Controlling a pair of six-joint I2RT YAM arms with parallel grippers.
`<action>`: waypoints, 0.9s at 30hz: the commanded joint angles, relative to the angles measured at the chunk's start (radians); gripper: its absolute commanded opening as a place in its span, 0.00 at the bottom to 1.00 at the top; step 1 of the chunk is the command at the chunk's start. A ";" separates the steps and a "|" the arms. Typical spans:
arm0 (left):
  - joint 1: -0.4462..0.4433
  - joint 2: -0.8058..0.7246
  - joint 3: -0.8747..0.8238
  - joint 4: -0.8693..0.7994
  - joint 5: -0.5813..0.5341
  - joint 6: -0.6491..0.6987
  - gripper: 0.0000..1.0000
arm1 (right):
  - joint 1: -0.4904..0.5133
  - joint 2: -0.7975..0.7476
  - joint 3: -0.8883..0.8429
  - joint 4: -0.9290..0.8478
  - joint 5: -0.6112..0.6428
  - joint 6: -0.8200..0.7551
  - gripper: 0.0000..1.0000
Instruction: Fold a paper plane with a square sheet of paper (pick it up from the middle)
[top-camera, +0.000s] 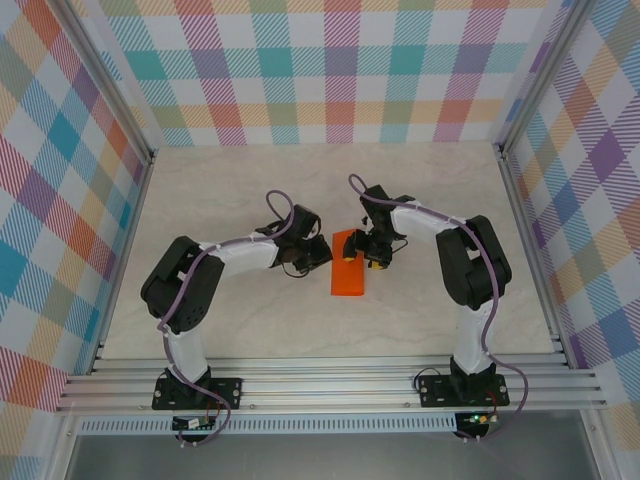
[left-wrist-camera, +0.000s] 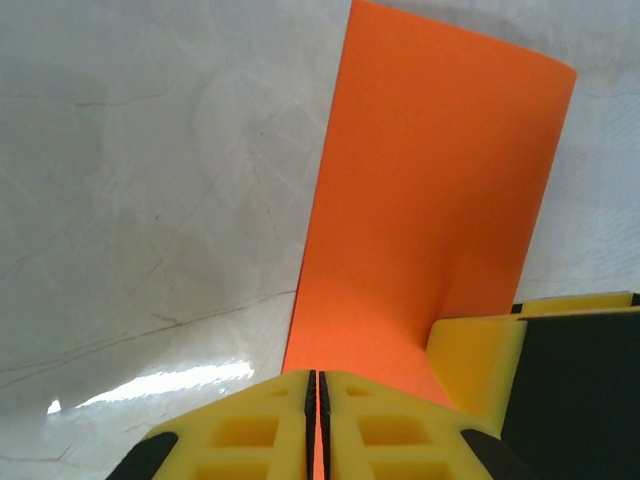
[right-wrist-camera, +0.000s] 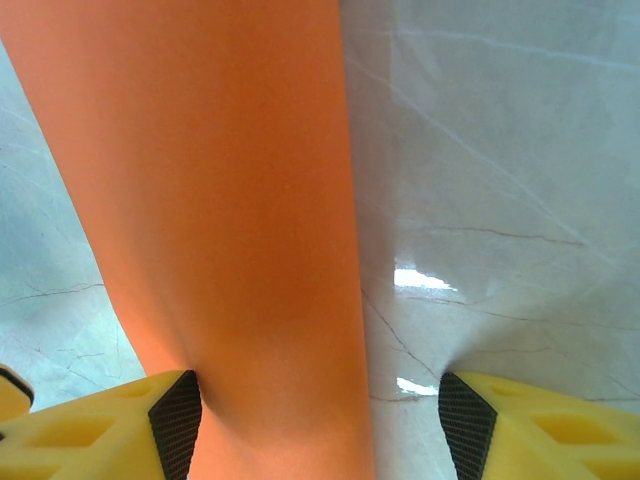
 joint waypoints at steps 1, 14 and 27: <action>0.006 0.027 0.037 0.024 0.028 -0.020 0.11 | 0.007 0.058 -0.002 -0.019 0.045 0.004 0.68; 0.001 0.075 0.072 0.017 0.040 -0.034 0.07 | 0.008 0.073 0.002 -0.035 0.071 0.006 0.68; -0.009 0.149 0.103 0.024 0.070 -0.048 0.00 | 0.008 0.074 -0.004 -0.033 0.070 0.008 0.68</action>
